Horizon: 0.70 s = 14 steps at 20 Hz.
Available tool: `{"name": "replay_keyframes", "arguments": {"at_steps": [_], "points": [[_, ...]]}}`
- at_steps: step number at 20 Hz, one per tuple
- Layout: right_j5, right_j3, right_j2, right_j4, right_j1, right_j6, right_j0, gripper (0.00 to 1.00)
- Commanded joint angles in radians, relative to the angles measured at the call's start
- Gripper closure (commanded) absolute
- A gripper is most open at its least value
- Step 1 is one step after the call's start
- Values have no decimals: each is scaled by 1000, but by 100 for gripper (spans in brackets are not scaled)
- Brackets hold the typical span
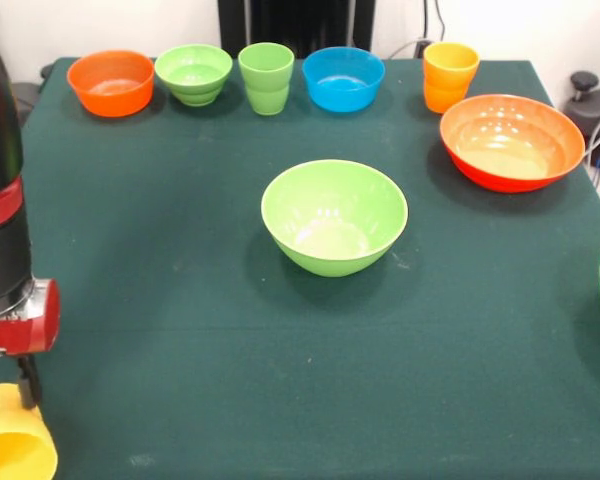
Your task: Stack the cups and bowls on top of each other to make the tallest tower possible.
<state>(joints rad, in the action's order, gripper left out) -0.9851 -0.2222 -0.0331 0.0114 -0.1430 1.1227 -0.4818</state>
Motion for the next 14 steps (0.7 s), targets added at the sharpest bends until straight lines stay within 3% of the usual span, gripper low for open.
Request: {"name": "replay_keyframes", "arguments": {"at_steps": [1, 10, 14], "points": [[-89, -96, -52, -32, -11, -169, 3, 100], [-100, -130, -41, -11, -3, -102, 12, 100], [-51, -189, -46, 2, 20, -49, 13, 100]]}}
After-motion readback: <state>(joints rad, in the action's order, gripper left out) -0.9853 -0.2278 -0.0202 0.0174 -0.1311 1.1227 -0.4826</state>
